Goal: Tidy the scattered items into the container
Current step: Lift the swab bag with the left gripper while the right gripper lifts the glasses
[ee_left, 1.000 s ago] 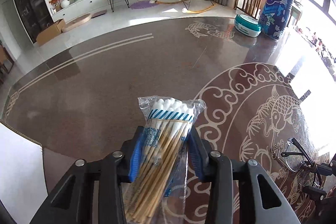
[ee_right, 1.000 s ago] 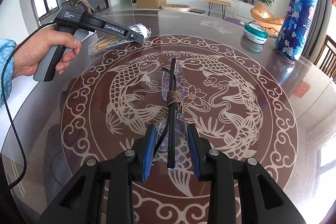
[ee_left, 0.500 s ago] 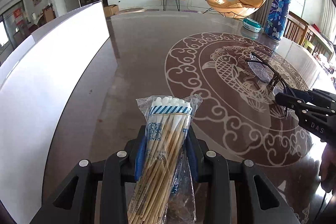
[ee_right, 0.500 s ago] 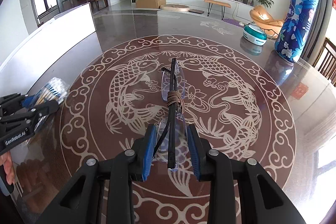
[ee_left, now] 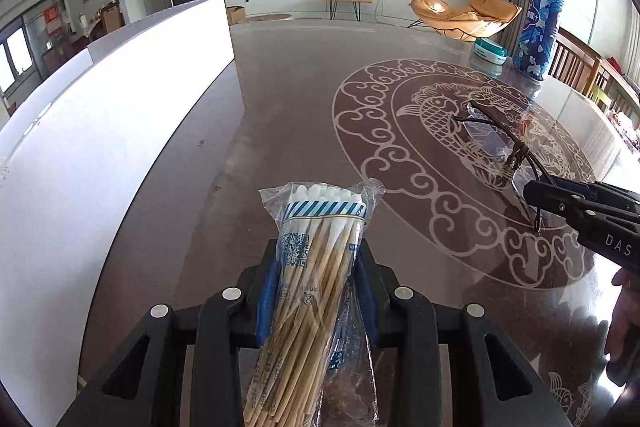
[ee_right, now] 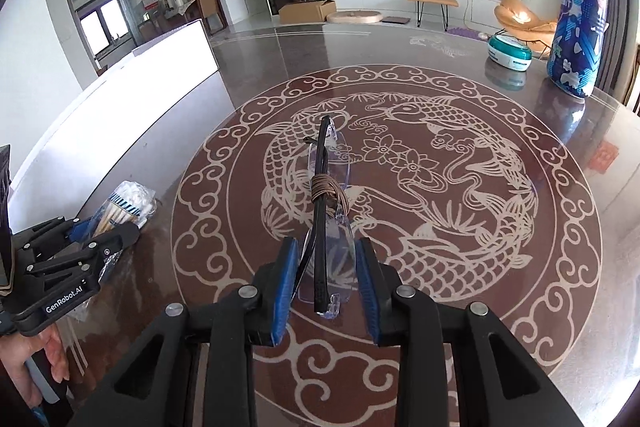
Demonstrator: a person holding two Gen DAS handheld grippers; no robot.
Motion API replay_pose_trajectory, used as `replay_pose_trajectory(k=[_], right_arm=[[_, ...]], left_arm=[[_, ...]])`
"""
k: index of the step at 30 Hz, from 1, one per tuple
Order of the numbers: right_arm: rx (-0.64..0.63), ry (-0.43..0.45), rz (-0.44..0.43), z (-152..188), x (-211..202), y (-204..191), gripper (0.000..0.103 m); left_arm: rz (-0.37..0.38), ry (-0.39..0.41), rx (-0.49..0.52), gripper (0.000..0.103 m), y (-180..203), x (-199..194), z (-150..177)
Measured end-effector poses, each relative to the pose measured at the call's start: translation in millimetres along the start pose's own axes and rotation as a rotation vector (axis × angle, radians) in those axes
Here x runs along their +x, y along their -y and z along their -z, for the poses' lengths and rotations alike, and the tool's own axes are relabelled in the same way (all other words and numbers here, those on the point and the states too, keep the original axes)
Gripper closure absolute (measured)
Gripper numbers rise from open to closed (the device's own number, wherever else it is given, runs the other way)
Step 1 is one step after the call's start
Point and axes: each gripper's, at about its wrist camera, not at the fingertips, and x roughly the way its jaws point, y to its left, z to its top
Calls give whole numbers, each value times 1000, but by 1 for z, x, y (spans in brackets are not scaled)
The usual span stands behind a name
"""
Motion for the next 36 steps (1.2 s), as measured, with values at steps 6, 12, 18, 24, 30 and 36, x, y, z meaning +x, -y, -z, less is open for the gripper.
replay_pose_trajectory(k=[6,12,18,24,30,36], right_arm=[[-52,-8,44,2,2,-15,72],[-72,-11,67,2,3,-18,72],[-116,-18,112,2,4,-26,71],[-131,-19,111,3,4,-29,71],[-187,-16,126,6,4,-41,71],[-160,-21,95,5,5,-35,71]], left_arm=[[0,0,-1,67,0,0,0],[0,0,-1,67,0,0,0],[1,0,-1,67,0,0,0],[1,-1,-1,67,0,0,0],[1,0,-1,67,0,0,0],[1,-1,-1,67,0,0,0]])
